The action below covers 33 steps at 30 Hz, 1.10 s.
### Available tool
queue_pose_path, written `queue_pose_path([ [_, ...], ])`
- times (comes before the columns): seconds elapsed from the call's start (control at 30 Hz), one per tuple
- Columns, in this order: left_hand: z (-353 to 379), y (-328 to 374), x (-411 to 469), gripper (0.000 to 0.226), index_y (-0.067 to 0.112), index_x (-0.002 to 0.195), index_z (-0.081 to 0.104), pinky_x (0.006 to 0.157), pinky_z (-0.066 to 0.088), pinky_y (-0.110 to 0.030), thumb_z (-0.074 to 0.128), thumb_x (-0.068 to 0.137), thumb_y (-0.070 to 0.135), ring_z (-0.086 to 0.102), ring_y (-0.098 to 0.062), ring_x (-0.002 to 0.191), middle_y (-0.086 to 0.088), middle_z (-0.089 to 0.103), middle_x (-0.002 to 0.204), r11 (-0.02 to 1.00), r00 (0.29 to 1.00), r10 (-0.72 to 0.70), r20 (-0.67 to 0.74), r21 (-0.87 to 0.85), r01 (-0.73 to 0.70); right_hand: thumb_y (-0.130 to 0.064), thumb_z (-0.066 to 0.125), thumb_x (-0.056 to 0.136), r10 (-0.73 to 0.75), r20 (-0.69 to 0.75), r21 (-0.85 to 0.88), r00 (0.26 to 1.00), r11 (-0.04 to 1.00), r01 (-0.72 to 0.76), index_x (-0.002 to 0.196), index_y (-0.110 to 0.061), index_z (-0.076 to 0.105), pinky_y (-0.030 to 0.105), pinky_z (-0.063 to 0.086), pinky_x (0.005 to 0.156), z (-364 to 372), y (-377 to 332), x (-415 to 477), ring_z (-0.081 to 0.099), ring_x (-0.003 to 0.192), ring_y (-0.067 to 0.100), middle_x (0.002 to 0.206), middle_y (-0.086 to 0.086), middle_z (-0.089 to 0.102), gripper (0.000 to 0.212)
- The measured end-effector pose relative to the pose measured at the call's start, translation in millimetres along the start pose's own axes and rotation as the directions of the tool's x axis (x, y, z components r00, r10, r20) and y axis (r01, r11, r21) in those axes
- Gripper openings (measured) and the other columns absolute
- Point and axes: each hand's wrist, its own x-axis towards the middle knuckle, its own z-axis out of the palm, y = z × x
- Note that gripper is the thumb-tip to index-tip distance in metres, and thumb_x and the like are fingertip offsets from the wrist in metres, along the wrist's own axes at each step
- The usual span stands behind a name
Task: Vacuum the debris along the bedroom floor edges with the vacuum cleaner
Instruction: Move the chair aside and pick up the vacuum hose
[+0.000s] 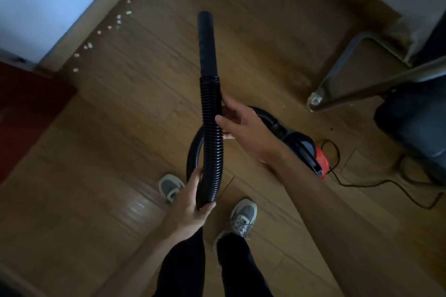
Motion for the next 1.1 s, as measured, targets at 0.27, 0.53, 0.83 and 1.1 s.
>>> queue_pose_path([
  [0.27, -54, -2, 2, 0.092, 0.060, 0.148, 0.008, 0.084, 0.057, -0.053, 0.070, 0.079, 0.056, 0.066, -0.035, 0.093, -0.007, 0.066, 0.107, 0.949, 0.972, -0.013, -0.236, -0.308, -0.062, -0.007, 0.065, 0.094, 0.061, 0.078, -0.062, 0.995, 0.997, -0.056, 0.155, -0.042, 0.016, 0.053, 0.059, 0.085, 54, -26, 76, 0.069, 0.099, 0.034, 0.125, 0.020, 0.057, 0.085],
  [0.53, -111, -10, -3, 0.096, 0.049, 0.153, 0.009, 0.082, 0.058, -0.055, 0.073, 0.086, 0.027, 0.066, -0.040, 0.095, -0.009, 0.063, 0.119, 0.918, 0.964, -0.039, -0.265, -0.389, -0.070, -0.004, 0.069, 0.090, 0.142, 0.140, -0.156, 0.980, 0.981, -0.120, 0.149, -0.033, 0.036, 0.049, 0.062, 0.075, 105, -41, 134, 0.069, 0.097, 0.033, 0.129, 0.019, 0.050, 0.073],
  [0.83, -150, -21, -7, 0.093, 0.057, 0.146, 0.024, 0.102, 0.051, -0.033, 0.064, 0.090, -0.004, 0.043, -0.004, 0.135, 0.047, 0.030, 0.141, 0.888, 0.980, -0.107, -0.166, -0.459, 0.019, -0.011, 0.071, 0.090, 0.305, 0.291, -0.218, 0.907, 0.944, -0.248, 0.146, -0.038, 0.040, 0.038, 0.062, 0.076, 151, -30, 177, 0.068, 0.103, 0.026, 0.128, 0.012, 0.052, 0.070],
  [1.1, -144, -17, 7, 0.094, 0.061, 0.144, 0.026, 0.099, 0.054, -0.033, 0.068, 0.088, -0.002, 0.051, 0.005, 0.121, 0.051, 0.032, 0.135, 0.866, 0.977, -0.163, -0.141, -0.494, 0.074, -0.012, 0.070, 0.091, 0.417, 0.332, -0.253, 0.846, 0.903, -0.346, 0.143, -0.041, 0.040, 0.041, 0.060, 0.085, 140, -24, 191, 0.064, 0.114, 0.021, 0.130, 0.007, 0.059, 0.067],
])
